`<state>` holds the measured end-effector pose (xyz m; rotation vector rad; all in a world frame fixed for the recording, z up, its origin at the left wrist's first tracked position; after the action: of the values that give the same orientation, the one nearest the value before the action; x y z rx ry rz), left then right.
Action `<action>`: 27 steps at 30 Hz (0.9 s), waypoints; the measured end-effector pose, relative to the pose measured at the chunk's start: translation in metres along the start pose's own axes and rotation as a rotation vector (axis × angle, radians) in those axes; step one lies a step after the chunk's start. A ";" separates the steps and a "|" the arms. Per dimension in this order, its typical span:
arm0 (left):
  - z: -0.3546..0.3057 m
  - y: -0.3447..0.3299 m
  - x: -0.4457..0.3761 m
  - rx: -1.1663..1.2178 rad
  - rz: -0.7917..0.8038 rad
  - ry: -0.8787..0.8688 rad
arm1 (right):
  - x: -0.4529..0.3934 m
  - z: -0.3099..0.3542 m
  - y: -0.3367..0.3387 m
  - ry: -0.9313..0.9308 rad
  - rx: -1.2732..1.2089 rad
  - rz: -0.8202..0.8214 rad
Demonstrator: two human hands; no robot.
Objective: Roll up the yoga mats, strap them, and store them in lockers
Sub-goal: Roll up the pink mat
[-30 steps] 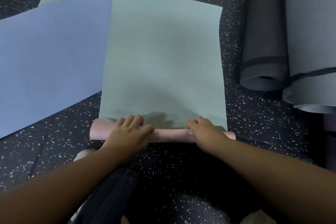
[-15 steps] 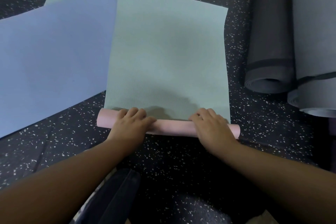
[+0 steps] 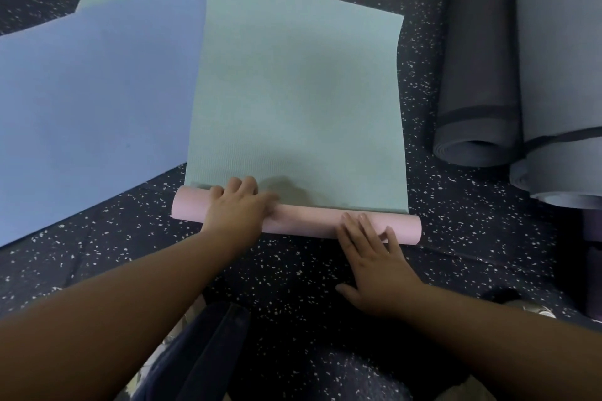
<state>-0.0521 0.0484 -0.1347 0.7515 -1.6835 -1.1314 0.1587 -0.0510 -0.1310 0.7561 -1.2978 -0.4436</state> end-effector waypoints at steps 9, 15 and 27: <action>-0.029 -0.012 0.021 -0.052 -0.189 -0.308 | -0.006 -0.008 0.017 0.034 -0.002 0.169; -0.021 -0.012 0.021 -0.170 -0.271 -0.507 | -0.005 -0.009 0.018 0.043 -0.030 0.154; -0.028 0.013 -0.007 -0.145 0.004 -0.347 | -0.007 -0.010 0.022 0.066 0.043 -0.313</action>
<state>-0.0229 0.0498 -0.1220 0.4793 -1.8583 -1.4271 0.1648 -0.0289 -0.1211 1.0081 -1.1339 -0.6373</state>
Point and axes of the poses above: each hand's wrist, its own x-axis away from the middle knuckle, its own y-axis out of the back of the hand, z = x × y, the point moved 3 cm from there along -x, towards the middle knuckle, and after that the axes turned 1 degree about z, right-handed, at the moved point
